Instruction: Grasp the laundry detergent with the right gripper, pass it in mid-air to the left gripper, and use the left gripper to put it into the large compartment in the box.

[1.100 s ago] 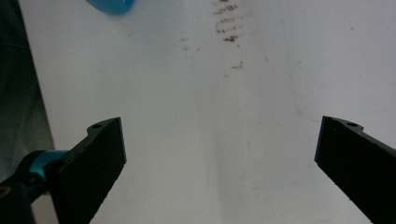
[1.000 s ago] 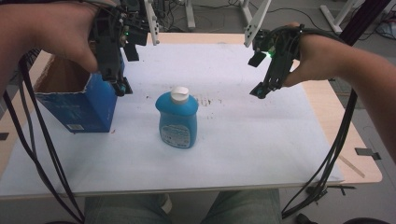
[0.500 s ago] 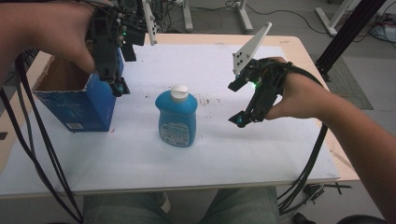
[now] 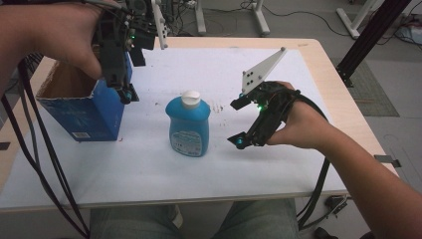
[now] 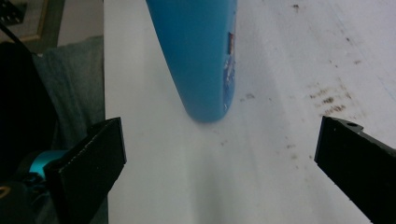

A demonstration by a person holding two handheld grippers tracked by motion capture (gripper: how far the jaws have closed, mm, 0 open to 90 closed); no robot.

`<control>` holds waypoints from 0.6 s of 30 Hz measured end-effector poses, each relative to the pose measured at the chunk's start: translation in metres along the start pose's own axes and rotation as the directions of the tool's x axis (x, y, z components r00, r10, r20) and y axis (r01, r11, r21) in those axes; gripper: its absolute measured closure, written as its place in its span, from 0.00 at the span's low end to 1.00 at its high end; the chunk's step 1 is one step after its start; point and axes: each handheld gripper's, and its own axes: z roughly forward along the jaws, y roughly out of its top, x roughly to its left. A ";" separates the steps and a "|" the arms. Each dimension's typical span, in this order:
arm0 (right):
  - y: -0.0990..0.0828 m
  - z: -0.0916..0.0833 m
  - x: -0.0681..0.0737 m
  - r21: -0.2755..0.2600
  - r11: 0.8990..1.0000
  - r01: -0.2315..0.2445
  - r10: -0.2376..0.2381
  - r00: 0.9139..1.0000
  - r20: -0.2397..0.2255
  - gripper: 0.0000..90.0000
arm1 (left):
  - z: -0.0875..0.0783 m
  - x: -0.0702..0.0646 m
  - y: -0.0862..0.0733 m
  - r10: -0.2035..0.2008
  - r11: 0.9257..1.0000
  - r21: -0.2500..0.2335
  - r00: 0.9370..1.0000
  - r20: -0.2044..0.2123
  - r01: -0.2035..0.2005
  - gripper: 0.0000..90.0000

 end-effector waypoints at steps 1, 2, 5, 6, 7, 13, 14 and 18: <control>0.000 0.002 0.002 -0.014 1.000 -0.006 0.006 1.000 0.002 0.01 | 0.000 0.000 0.000 -0.001 1.000 -0.001 1.000 0.000 0.001 0.02; -0.001 0.005 0.003 -0.028 1.000 -0.009 0.009 1.000 0.001 0.01 | 0.000 0.000 0.000 -0.001 1.000 0.000 1.000 0.000 0.001 0.02; -0.001 0.010 0.005 -0.046 0.999 -0.011 0.011 1.000 0.007 0.01 | 0.000 0.000 0.000 -0.001 1.000 0.002 1.000 -0.003 0.001 0.02; -0.001 0.014 0.006 -0.056 0.998 -0.015 0.015 1.000 0.006 0.01 | 0.000 -0.001 0.000 -0.002 1.000 0.001 1.000 -0.003 0.002 0.02; 0.000 0.016 0.006 -0.061 0.998 -0.017 0.017 1.000 0.006 0.01 | 0.000 -0.001 0.000 -0.002 1.000 -0.001 1.000 -0.003 0.002 0.02; 0.004 0.027 0.006 -0.088 0.996 -0.021 0.022 1.000 0.010 0.01 | -0.001 -0.003 0.000 0.008 1.000 -0.004 1.000 -0.007 -0.008 0.02; 0.004 0.028 0.006 -0.092 0.996 -0.018 0.019 1.000 0.010 0.01 | -0.001 -0.003 0.000 0.008 1.000 -0.001 1.000 -0.006 -0.008 0.02; 0.006 0.035 0.007 -0.106 0.994 -0.022 0.023 1.000 0.007 0.01 | -0.001 -0.004 -0.002 0.006 1.000 -0.001 1.000 -0.010 -0.006 0.02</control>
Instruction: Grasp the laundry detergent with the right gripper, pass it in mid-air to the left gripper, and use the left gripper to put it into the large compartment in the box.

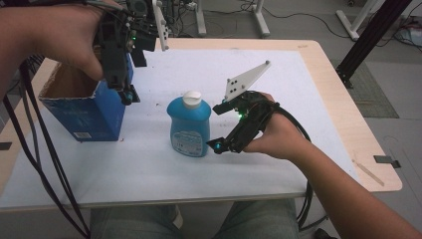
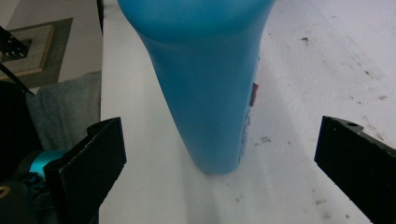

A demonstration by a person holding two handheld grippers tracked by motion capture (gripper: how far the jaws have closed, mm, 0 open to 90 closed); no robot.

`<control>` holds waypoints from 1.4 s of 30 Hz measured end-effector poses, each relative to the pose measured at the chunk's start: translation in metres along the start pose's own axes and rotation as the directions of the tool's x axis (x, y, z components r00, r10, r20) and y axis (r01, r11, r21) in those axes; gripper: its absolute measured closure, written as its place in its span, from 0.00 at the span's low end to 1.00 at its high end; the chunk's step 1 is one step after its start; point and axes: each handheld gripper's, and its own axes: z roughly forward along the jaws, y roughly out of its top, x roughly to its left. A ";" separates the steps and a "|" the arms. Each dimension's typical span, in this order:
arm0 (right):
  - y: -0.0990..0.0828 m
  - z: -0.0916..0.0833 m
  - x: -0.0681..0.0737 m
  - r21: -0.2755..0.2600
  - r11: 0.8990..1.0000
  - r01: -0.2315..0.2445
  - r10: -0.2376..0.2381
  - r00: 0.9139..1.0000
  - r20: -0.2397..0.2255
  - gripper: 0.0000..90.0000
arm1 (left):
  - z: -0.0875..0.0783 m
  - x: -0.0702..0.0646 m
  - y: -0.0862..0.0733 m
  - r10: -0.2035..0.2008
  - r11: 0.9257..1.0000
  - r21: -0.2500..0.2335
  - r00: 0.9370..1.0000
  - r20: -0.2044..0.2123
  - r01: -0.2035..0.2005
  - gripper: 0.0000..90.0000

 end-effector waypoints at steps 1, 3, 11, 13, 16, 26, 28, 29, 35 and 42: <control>0.000 0.002 0.000 -0.006 1.000 0.002 -0.002 1.000 -0.002 0.01 | 0.000 0.000 0.000 -0.001 1.000 -0.003 1.000 0.000 0.001 0.02; 0.000 0.006 0.000 -0.016 1.000 0.000 0.000 1.000 -0.004 0.01 | 0.000 0.000 -0.001 0.000 1.000 -0.002 1.000 0.001 0.000 0.02; 0.000 0.022 0.001 -0.050 0.999 -0.017 0.017 1.000 -0.010 0.01 | 0.000 0.000 -0.002 0.002 1.000 -0.003 1.000 -0.001 -0.002 0.02; 0.000 0.025 0.001 -0.067 0.997 -0.023 0.022 1.000 -0.011 0.01 | 0.000 0.000 -0.002 0.001 1.000 -0.005 1.000 -0.001 -0.001 0.02; -0.001 0.029 0.002 -0.090 0.995 -0.031 0.031 1.000 -0.002 0.01 | 0.000 0.001 -0.003 0.001 1.000 -0.005 1.000 -0.001 -0.001 0.02; -0.007 0.042 0.005 -0.150 0.987 -0.059 0.064 0.998 0.029 0.01 | 0.002 0.001 -0.007 -0.002 1.000 -0.010 1.000 -0.001 0.002 0.02; -0.007 0.044 0.007 -0.156 0.986 -0.059 0.065 0.997 0.035 0.01 | 0.002 0.001 -0.007 0.000 1.000 -0.009 1.000 -0.001 0.000 0.02; -0.008 0.045 0.007 -0.157 0.986 -0.061 0.068 0.997 0.035 0.01 | 0.002 0.001 -0.007 -0.001 1.000 -0.010 1.000 -0.001 0.001 0.02; -0.011 0.048 0.009 -0.190 0.979 -0.075 0.087 0.994 0.059 0.05 | 0.001 0.000 -0.007 -0.002 1.000 -0.015 1.000 -0.004 0.002 0.02; -0.015 0.051 0.010 -0.204 0.975 -0.091 0.109 0.991 0.077 0.09 | 0.002 0.000 -0.008 -0.001 1.000 -0.011 1.000 -0.002 0.001 0.02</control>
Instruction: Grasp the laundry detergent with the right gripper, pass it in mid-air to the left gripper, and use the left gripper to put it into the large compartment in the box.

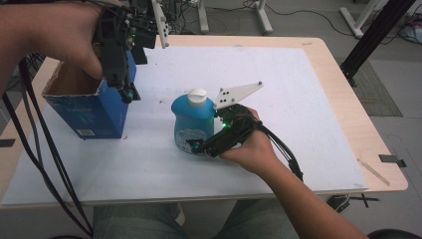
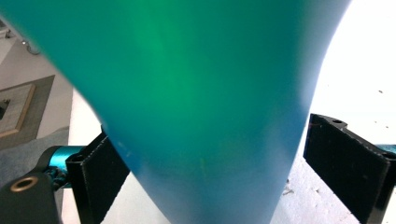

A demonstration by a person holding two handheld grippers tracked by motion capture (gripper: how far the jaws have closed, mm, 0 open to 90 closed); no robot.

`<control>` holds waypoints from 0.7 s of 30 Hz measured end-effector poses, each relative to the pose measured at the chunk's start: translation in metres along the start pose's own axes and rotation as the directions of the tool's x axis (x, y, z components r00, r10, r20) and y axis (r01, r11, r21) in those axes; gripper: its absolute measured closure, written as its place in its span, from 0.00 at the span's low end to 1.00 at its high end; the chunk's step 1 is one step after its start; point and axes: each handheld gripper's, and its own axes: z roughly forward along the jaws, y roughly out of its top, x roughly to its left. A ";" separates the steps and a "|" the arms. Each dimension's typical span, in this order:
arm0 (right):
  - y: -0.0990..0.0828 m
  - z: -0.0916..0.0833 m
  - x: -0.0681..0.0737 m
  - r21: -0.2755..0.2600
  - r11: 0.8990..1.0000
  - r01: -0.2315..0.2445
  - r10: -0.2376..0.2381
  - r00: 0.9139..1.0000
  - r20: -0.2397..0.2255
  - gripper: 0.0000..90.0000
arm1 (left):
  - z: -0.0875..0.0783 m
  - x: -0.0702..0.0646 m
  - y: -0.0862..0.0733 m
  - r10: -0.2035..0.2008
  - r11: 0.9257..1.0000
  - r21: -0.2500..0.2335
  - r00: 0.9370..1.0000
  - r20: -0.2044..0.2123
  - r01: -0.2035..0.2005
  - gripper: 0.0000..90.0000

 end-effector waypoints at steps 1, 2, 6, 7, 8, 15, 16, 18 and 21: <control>0.000 0.000 0.000 -0.002 1.000 -0.001 0.001 1.000 0.002 0.10 | 0.000 0.000 0.000 -0.001 1.000 0.001 1.000 -0.001 0.001 0.02; -0.001 0.001 0.000 -0.001 1.000 -0.004 0.004 1.000 0.003 0.14 | 0.001 0.000 0.000 -0.001 1.000 0.002 1.000 -0.001 0.001 0.02; -0.001 0.001 0.000 -0.019 1.000 -0.002 0.002 1.000 0.000 0.18 | 0.001 0.000 0.000 -0.001 1.000 -0.002 1.000 0.000 0.001 0.02; -0.001 0.001 0.000 -0.019 1.000 -0.007 0.007 1.000 0.000 0.18 | 0.001 0.000 0.000 -0.001 1.000 -0.001 1.000 0.000 0.001 0.02; -0.001 0.001 0.000 -0.020 1.000 -0.006 0.006 1.000 0.001 0.18 | 0.001 0.001 0.000 -0.001 1.000 -0.002 1.000 0.000 0.001 0.02; -0.001 0.000 0.000 -0.037 0.999 -0.001 0.001 1.000 0.002 0.22 | 0.002 0.002 0.000 -0.004 1.000 0.001 1.000 0.001 0.004 0.02; -0.001 0.001 0.000 -0.035 0.999 0.000 0.000 1.000 0.003 0.22 | 0.002 0.002 0.000 -0.005 1.000 0.001 1.000 0.000 0.005 0.02; -0.001 0.001 0.000 -0.036 0.999 0.003 -0.003 1.000 0.007 0.24 | 0.002 0.002 0.001 -0.004 1.000 0.004 1.000 0.000 0.004 0.02; -0.001 0.001 0.000 -0.051 0.999 0.013 -0.013 1.000 0.005 0.27 | 0.003 0.003 0.001 -0.002 1.000 0.005 1.000 0.004 0.002 0.02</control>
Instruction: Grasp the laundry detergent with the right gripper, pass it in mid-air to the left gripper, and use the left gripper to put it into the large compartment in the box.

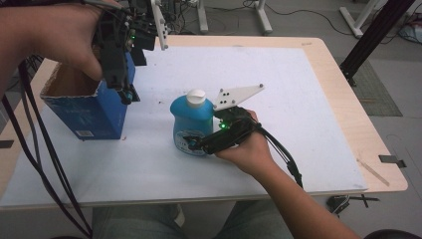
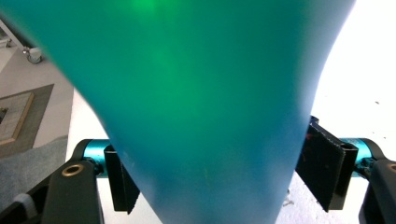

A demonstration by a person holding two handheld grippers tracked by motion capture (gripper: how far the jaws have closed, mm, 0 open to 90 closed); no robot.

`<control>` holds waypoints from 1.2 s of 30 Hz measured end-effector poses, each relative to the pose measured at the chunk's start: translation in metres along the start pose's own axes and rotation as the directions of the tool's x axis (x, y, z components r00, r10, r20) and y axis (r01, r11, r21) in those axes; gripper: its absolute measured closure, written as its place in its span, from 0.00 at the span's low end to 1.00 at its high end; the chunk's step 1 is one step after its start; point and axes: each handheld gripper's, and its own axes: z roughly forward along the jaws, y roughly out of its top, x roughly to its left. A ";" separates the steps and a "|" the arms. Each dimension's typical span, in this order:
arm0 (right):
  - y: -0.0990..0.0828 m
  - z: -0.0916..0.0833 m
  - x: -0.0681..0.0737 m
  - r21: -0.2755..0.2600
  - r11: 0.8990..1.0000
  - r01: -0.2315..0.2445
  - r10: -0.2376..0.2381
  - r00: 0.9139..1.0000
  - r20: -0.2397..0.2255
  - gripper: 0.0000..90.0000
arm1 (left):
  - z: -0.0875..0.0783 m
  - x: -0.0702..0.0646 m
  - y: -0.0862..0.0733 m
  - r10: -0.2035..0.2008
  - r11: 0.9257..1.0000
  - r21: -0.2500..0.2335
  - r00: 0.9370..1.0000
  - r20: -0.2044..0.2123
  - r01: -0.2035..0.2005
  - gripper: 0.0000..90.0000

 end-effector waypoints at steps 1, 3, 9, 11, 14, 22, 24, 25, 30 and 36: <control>0.000 0.000 0.000 -0.001 1.000 -0.002 0.002 1.000 0.002 0.28 | 0.000 0.000 0.000 -0.002 1.000 0.000 1.000 -0.002 0.002 0.02; 0.000 0.000 0.000 -0.003 1.000 -0.002 0.002 1.000 0.001 0.28 | 0.001 0.000 0.001 0.001 1.000 0.001 1.000 -0.001 -0.001 0.02; 0.000 0.000 0.001 -0.011 1.000 0.003 -0.003 1.000 0.007 0.31 | 0.000 -0.001 0.001 -0.001 1.000 0.000 1.000 -0.001 0.001 0.02; 0.001 0.000 0.001 -0.014 1.000 0.004 -0.004 1.000 0.009 0.32 | 0.000 -0.001 0.001 -0.003 1.000 0.003 1.000 -0.003 0.003 0.02; 0.000 0.001 0.002 -0.014 1.000 0.010 -0.010 1.000 0.011 0.34 | 0.000 -0.001 0.000 -0.005 1.000 0.000 1.000 -0.004 0.005 0.02; 0.000 0.003 0.004 -0.021 0.999 0.030 -0.030 0.999 0.018 0.40 | 0.001 0.000 -0.001 -0.008 1.000 0.002 1.000 -0.003 0.008 0.02; 0.000 0.003 0.004 -0.024 0.999 0.033 -0.033 0.999 0.018 0.43 | 0.001 0.000 -0.001 -0.009 1.000 0.003 1.000 -0.003 0.009 0.02; 0.000 0.003 0.005 -0.024 0.999 0.035 -0.034 0.999 0.022 0.43 | 0.002 0.000 -0.001 -0.009 1.000 0.002 1.000 -0.003 0.009 0.02; 0.000 0.004 0.006 -0.032 0.998 0.050 -0.049 0.998 0.028 0.48 | 0.002 0.000 -0.001 -0.005 1.000 0.008 1.000 0.000 0.005 0.02; 0.000 0.004 0.009 -0.033 0.996 0.080 -0.078 0.996 0.051 0.50 | 0.003 0.000 0.001 -0.006 1.000 0.010 1.000 0.006 0.005 0.02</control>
